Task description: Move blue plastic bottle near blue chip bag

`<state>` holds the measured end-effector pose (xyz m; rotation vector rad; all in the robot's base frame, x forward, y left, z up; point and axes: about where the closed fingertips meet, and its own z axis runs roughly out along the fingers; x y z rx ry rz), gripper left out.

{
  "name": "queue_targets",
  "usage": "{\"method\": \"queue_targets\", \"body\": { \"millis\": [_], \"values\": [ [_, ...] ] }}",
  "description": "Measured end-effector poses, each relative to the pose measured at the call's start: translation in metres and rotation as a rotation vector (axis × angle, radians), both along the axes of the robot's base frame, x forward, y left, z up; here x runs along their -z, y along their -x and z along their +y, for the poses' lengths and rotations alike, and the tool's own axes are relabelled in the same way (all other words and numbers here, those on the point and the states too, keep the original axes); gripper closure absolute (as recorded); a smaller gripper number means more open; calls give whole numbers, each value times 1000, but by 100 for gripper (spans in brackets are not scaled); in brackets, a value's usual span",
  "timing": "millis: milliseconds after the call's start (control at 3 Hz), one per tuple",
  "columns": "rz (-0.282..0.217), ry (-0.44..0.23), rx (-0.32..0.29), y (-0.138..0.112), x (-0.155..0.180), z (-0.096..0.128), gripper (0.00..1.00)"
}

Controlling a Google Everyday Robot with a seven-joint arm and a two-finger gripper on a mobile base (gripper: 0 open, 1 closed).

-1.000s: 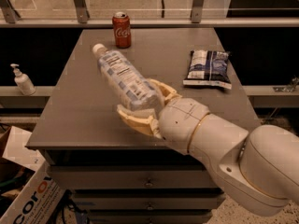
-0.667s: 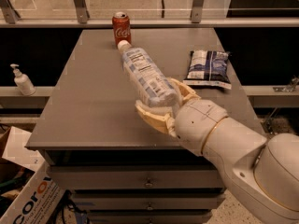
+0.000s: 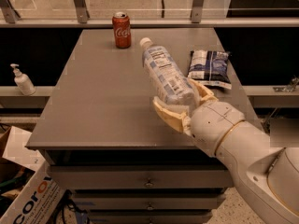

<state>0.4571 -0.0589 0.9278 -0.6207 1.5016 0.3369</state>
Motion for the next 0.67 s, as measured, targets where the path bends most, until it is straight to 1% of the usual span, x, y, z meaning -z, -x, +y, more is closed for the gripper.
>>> {"method": "queue_targets", "body": {
  "millis": [333,667],
  "values": [
    [24,34,25,-13,16,1,100],
    [54,84,76,-39,39,-4,100]
  ]
}}
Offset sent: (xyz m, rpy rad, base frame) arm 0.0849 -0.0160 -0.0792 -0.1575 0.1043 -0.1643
